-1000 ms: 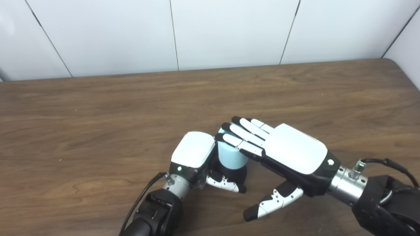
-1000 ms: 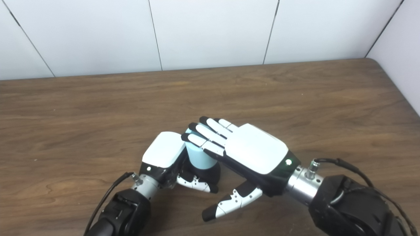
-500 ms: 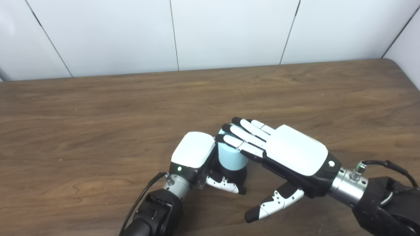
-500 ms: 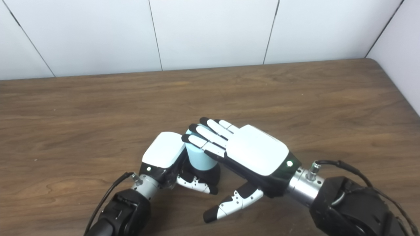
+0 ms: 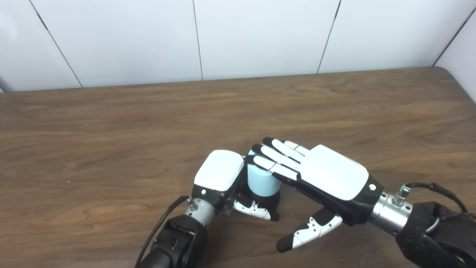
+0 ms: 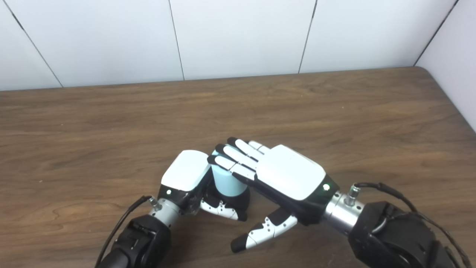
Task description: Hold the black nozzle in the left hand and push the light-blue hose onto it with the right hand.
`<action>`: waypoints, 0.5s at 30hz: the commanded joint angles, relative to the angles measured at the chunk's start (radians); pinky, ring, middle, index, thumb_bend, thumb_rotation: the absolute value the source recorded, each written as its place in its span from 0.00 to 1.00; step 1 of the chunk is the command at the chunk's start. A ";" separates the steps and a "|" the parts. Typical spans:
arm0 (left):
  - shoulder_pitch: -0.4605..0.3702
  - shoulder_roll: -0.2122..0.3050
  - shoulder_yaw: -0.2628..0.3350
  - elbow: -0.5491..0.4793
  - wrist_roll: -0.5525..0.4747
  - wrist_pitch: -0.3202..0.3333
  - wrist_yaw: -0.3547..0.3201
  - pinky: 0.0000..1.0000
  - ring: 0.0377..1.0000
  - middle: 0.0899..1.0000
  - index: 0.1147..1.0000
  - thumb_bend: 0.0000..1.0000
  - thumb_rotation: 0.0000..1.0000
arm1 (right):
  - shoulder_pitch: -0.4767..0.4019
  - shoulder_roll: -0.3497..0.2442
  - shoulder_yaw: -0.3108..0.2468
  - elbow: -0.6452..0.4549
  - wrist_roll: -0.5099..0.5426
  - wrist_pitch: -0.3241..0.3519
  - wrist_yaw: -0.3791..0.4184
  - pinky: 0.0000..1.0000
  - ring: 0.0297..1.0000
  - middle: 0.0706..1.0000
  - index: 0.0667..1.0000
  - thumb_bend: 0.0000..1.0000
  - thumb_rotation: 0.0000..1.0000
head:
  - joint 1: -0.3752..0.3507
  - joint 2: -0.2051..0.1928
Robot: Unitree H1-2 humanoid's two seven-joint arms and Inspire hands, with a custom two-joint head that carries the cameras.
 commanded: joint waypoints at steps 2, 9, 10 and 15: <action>0.047 0.020 -0.014 0.033 0.010 0.018 -0.094 0.37 0.48 0.49 0.38 0.47 0.00 | 0.048 -0.044 0.027 0.054 0.011 0.017 0.093 0.98 0.97 0.95 0.95 0.73 1.00 | -0.001 0.002; 0.046 0.019 -0.011 0.035 0.012 0.012 -0.092 0.37 0.48 0.50 0.38 0.47 0.00 | 0.046 -0.045 0.026 0.061 0.023 0.010 0.069 0.99 0.97 0.96 0.96 0.72 1.00 | 0.000 0.000; 0.047 0.019 -0.010 0.036 0.011 0.011 -0.091 0.36 0.48 0.50 0.38 0.47 0.00 | 0.043 -0.043 0.025 0.056 0.024 0.011 0.067 0.99 0.98 0.96 0.96 0.72 1.00 | 0.000 0.000; 0.048 0.019 -0.011 0.043 0.013 0.008 -0.080 0.36 0.48 0.49 0.38 0.47 0.00 | 0.006 -0.032 -0.006 0.000 0.043 0.021 0.047 0.98 0.99 0.98 0.95 0.69 1.00 | -0.003 -0.004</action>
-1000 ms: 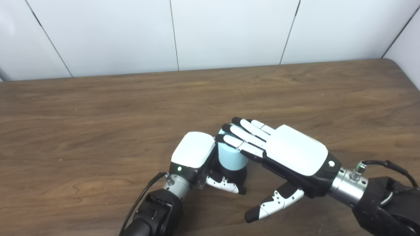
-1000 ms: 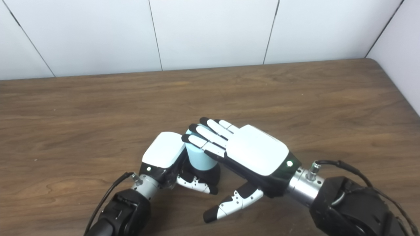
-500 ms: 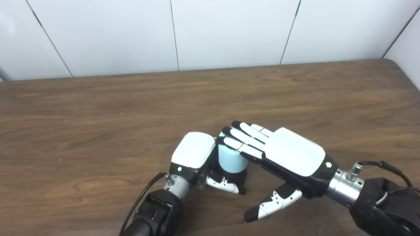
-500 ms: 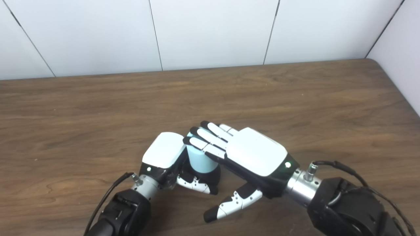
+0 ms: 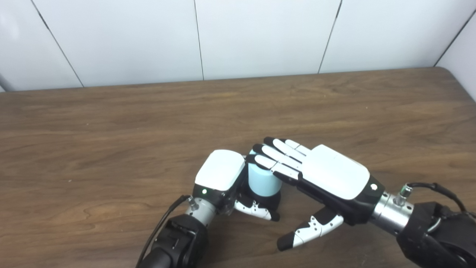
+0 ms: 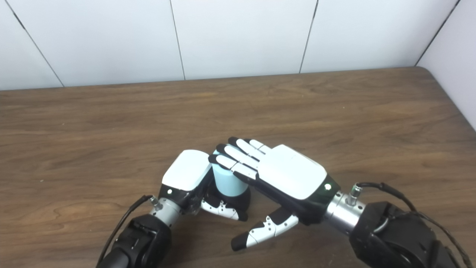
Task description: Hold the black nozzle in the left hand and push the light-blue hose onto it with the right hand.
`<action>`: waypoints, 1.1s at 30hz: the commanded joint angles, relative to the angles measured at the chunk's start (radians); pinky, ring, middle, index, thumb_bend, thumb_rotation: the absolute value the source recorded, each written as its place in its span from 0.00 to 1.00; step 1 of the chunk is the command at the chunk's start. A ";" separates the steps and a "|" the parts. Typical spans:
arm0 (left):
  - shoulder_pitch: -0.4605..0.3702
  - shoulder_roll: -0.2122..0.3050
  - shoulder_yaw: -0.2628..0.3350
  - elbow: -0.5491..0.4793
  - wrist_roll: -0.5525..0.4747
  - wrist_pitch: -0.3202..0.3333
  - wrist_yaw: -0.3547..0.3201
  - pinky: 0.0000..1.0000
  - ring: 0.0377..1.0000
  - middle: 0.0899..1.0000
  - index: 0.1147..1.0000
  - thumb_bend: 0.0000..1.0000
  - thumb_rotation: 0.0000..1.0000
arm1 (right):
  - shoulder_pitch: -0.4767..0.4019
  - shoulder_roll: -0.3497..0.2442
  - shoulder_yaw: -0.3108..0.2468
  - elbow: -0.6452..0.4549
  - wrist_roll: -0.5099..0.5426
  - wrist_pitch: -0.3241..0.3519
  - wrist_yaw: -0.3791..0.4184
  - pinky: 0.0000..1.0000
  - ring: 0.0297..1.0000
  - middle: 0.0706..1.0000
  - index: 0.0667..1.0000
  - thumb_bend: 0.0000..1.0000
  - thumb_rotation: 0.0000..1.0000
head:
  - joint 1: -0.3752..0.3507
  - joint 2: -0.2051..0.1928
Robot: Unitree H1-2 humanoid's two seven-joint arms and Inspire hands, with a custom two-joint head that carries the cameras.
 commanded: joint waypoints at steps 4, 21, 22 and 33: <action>0.049 0.021 -0.012 0.053 0.003 0.009 -0.065 0.37 0.48 0.49 0.38 0.47 0.00 | -0.028 -0.012 -0.060 -0.043 0.069 -0.006 -0.013 0.95 0.97 0.96 0.95 0.66 1.00 | -0.004 -0.002; 0.046 0.029 0.002 0.060 -0.021 -0.016 -0.032 0.38 0.48 0.48 0.38 0.48 0.00 | -0.154 0.045 -0.209 -0.046 0.102 -0.013 0.024 0.92 0.97 0.98 0.95 0.61 1.00 | -0.003 -0.008; 0.046 0.030 0.003 0.060 -0.024 -0.017 -0.031 0.38 0.47 0.49 0.38 0.48 0.00 | -0.152 0.046 -0.210 -0.046 0.098 -0.013 0.030 0.92 0.97 0.98 0.95 0.61 1.00 | -0.004 -0.008; 0.020 0.067 -0.016 0.083 0.075 -0.103 0.118 0.62 0.67 0.65 0.64 0.83 0.27 | -0.150 0.076 -0.218 -0.046 0.077 -0.008 0.062 0.94 0.99 0.99 0.96 0.62 1.00 | 0.001 -0.010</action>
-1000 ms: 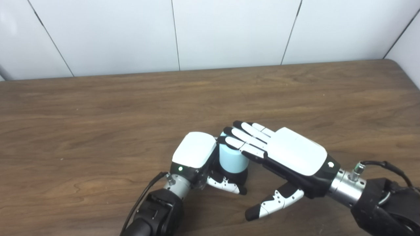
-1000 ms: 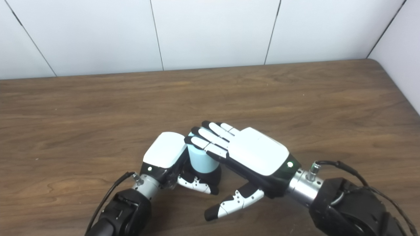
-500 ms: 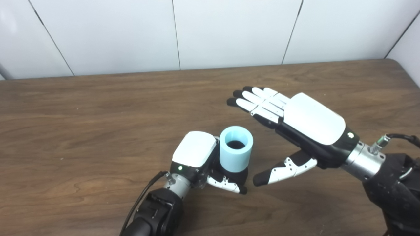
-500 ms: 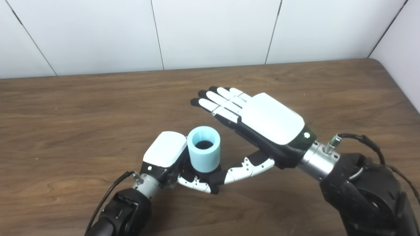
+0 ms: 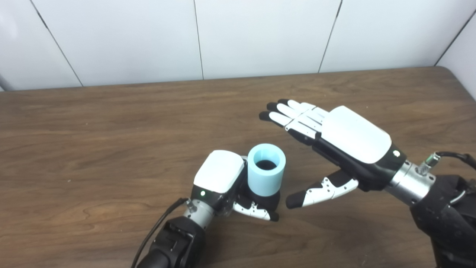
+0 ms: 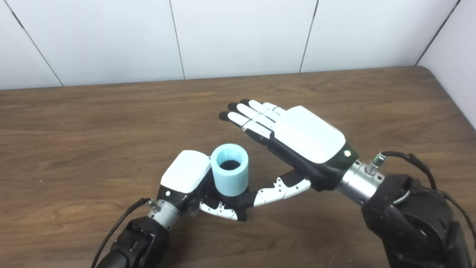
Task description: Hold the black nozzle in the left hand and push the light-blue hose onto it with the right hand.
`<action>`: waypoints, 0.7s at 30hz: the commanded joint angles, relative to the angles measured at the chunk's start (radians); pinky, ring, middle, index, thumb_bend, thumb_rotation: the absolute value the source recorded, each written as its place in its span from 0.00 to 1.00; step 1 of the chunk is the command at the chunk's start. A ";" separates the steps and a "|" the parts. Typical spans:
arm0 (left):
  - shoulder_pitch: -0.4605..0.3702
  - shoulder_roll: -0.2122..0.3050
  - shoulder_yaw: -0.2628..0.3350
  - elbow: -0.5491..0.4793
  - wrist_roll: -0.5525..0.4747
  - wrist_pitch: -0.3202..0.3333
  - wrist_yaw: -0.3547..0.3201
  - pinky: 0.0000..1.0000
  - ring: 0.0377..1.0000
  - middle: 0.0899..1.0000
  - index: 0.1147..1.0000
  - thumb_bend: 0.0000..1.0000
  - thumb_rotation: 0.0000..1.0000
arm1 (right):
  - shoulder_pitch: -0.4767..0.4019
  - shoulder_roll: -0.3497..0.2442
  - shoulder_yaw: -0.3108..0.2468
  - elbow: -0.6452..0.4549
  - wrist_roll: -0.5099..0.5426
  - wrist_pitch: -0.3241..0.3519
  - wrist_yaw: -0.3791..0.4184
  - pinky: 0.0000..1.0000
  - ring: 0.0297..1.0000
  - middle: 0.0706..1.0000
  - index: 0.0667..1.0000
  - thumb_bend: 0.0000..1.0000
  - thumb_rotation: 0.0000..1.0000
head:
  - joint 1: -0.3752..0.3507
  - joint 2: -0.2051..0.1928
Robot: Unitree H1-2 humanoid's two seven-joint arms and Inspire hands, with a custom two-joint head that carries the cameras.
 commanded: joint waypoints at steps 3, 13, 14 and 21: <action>0.004 0.036 -0.001 0.057 0.066 -0.022 0.025 0.73 0.75 0.73 0.72 0.88 0.42 | -0.022 0.005 -0.014 -0.029 -0.008 -0.006 -0.004 0.93 0.99 0.98 0.95 0.62 1.00 | -0.002 0.000; -0.020 0.067 0.070 -0.006 0.089 -0.038 -0.030 1.00 0.90 0.87 0.88 1.00 0.51 | -0.009 0.018 -0.012 -0.030 -0.029 -0.012 -0.007 0.96 0.98 0.94 0.96 0.62 1.00 | 0.009 -0.003; -0.020 0.071 0.081 -0.020 0.087 -0.037 -0.043 1.00 0.91 0.88 0.89 1.00 0.52 | -0.008 0.020 -0.011 -0.030 -0.031 -0.011 -0.008 0.97 0.98 0.94 0.96 0.62 1.00 | 0.010 -0.004; -0.027 0.085 0.201 -0.100 0.035 -0.039 -0.065 0.79 0.72 0.69 0.75 1.00 0.52 | -0.002 0.030 -0.006 -0.029 -0.043 0.001 -0.013 0.98 1.00 0.94 0.96 0.62 1.00 | 0.016 -0.006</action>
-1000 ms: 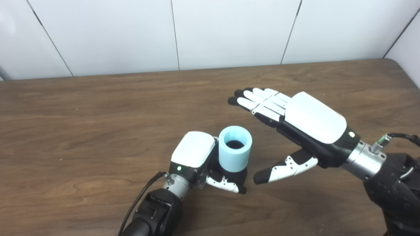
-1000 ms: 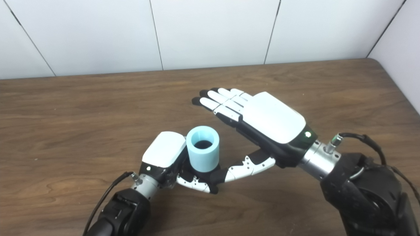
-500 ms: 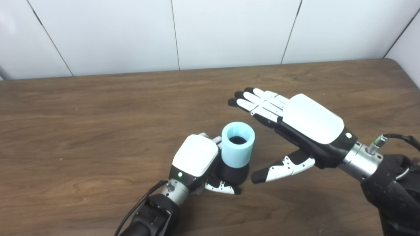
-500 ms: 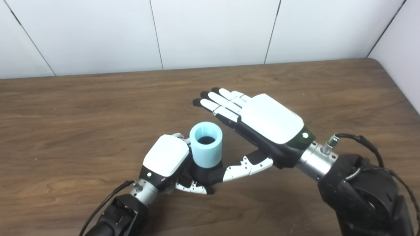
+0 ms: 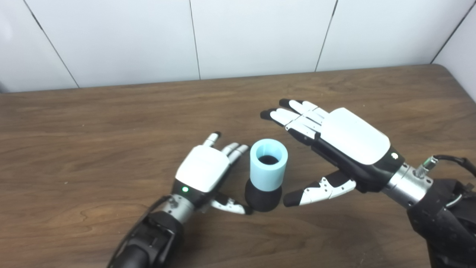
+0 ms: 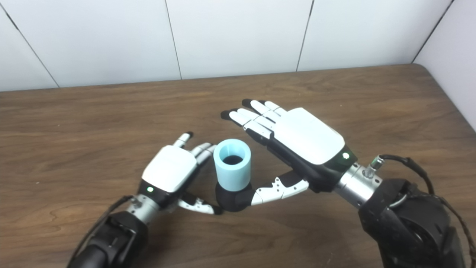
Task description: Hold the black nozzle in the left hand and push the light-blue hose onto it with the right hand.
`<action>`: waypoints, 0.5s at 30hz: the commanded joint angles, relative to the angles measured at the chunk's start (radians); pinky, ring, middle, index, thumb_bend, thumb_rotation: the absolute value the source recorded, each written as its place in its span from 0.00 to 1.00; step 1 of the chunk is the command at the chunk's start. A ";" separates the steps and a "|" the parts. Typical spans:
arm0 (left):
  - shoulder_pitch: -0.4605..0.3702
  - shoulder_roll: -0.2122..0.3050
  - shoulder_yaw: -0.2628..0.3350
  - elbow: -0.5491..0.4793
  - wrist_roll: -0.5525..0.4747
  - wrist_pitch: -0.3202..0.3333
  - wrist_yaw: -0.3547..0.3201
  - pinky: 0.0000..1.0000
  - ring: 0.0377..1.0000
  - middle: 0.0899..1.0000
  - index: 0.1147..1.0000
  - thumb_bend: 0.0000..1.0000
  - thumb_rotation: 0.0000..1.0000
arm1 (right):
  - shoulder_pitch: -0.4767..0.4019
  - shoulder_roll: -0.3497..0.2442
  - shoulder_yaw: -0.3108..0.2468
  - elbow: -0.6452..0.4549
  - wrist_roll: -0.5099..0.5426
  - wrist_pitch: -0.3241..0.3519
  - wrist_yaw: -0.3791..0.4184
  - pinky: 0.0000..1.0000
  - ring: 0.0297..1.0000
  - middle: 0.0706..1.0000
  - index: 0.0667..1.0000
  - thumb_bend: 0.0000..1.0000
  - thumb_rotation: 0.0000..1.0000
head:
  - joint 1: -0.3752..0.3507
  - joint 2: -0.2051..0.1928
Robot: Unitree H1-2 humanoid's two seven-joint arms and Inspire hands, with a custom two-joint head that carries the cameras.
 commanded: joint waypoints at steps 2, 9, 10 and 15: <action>-0.022 0.005 0.055 -0.053 -0.042 0.006 0.019 0.71 0.66 0.64 0.71 1.00 0.51 | -0.014 -0.002 -0.005 -0.028 -0.005 0.004 -0.018 0.99 1.00 0.94 0.96 0.62 1.00 | 0.000 0.001; -0.072 0.042 0.180 -0.148 -0.185 0.029 -0.109 0.42 0.49 0.54 0.72 1.00 0.47 | -0.004 -0.008 -0.011 -0.026 -0.001 0.016 -0.028 1.00 1.00 0.95 0.97 0.61 1.00 | -0.002 -0.001; -0.086 0.060 0.204 -0.162 -0.212 0.031 -0.129 0.42 0.49 0.54 0.73 1.00 0.47 | -0.003 -0.009 -0.014 -0.025 0.000 0.016 -0.033 1.00 1.00 0.95 0.97 0.61 1.00 | -0.003 -0.001; -0.137 0.117 0.333 -0.210 -0.376 0.078 -0.210 0.72 0.79 0.78 0.84 1.00 0.46 | 0.006 -0.013 -0.029 -0.017 0.010 0.020 -0.049 0.99 1.00 0.95 0.97 0.62 1.00 | -0.001 -0.004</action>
